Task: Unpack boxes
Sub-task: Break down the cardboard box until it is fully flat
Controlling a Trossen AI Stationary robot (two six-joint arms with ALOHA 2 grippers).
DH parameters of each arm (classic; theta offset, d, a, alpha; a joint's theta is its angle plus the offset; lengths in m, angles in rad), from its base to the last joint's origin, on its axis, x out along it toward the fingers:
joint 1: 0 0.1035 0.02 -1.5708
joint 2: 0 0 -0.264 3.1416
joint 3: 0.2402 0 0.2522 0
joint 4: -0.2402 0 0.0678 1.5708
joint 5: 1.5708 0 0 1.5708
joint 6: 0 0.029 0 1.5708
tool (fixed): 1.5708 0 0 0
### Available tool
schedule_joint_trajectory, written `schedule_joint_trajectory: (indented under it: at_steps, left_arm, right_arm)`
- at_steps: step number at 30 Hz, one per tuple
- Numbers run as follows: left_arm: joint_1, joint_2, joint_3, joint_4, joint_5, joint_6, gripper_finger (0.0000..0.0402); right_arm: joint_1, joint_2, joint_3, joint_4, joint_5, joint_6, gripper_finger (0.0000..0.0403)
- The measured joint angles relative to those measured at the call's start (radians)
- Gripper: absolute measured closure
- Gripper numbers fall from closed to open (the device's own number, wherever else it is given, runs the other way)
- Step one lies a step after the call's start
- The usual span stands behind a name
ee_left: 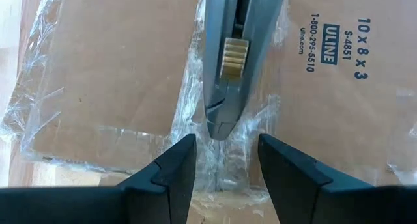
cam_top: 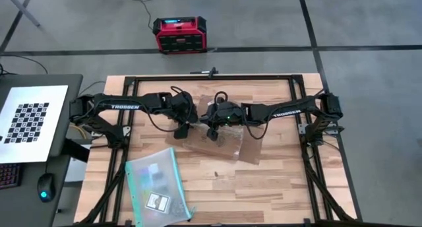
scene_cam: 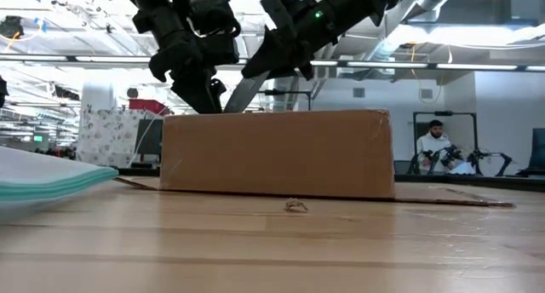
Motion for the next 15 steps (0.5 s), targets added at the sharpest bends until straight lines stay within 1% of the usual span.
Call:
schedule_joint_trajectory:
  at_steps: [11, 15]
  left_arm:
    - [0.0, 0.0, 0.0, 0.023, 0.001, 0.0, 0.0253]
    - [0.0, 0.019, -0.001, 0.022, 0.006, 0.003, 0.0253]
  right_arm:
    - [-0.002, 0.021, 0.002, -0.006, 0.001, 0.009, 0.0332]
    - [-0.001, 0.04, 0.004, -0.02, 0.002, 0.009, 0.0332]
